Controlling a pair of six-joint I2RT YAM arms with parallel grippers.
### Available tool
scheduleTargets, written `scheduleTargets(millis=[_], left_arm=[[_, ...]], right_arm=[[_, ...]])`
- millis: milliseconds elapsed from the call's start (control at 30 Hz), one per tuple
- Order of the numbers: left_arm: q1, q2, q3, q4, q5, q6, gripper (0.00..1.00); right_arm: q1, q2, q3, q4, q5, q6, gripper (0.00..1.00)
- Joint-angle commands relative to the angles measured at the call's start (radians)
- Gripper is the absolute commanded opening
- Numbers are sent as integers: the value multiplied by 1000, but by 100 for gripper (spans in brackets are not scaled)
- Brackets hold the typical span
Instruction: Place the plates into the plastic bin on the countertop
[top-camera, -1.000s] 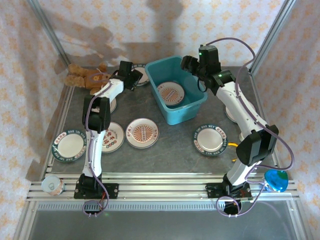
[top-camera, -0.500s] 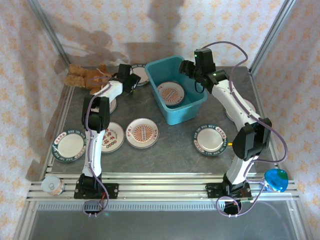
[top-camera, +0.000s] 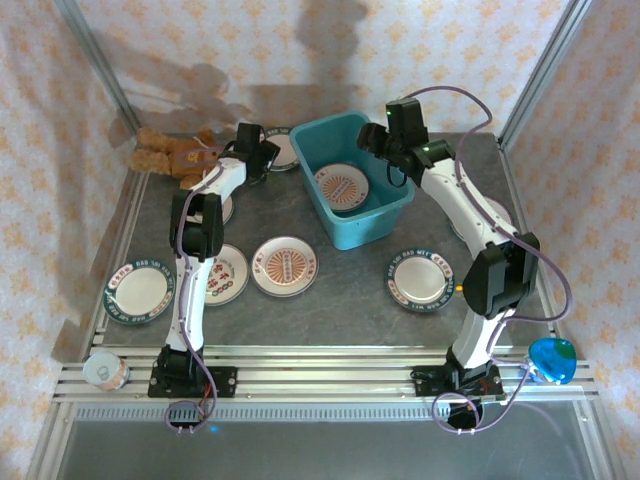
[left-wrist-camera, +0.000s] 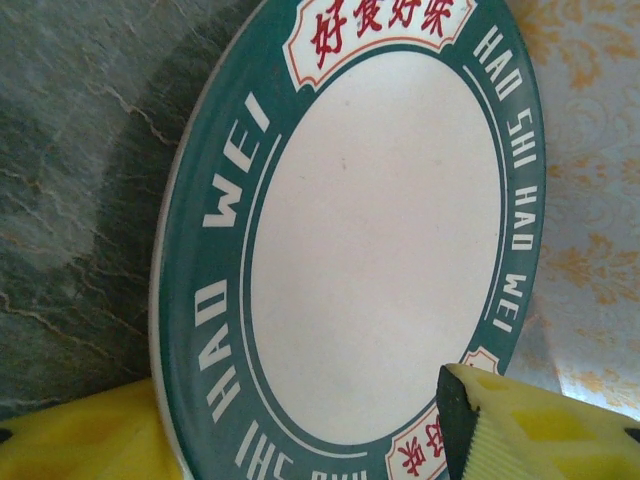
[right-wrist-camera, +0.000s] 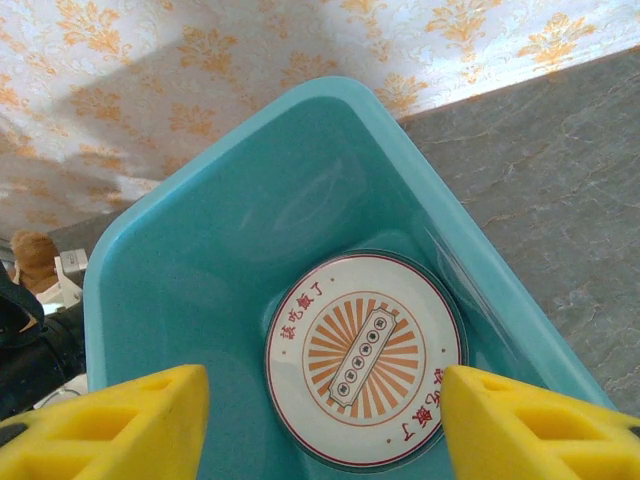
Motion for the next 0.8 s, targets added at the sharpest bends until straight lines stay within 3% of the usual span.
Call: scheduleTargets(millis=[0,133,333,533,767], left_arm=[[6,34,4,-1,-3,-27,63],[5,52,8,10,0,-33,57],[3,45,-12,3,7,-26,38],[-3,-17,-108,39,2,-23,22],[-10,-102,-234,129,15,-28,10]], right_arm=[[-6,1,-5,-11,7,12,62],[-6,1,-17,-8,8,11,60],[-5,-8,-51,11,2,11,57],[-10,-17,-82,36,-10,4,56],[-25,-24,-109,66,-33,8,53]])
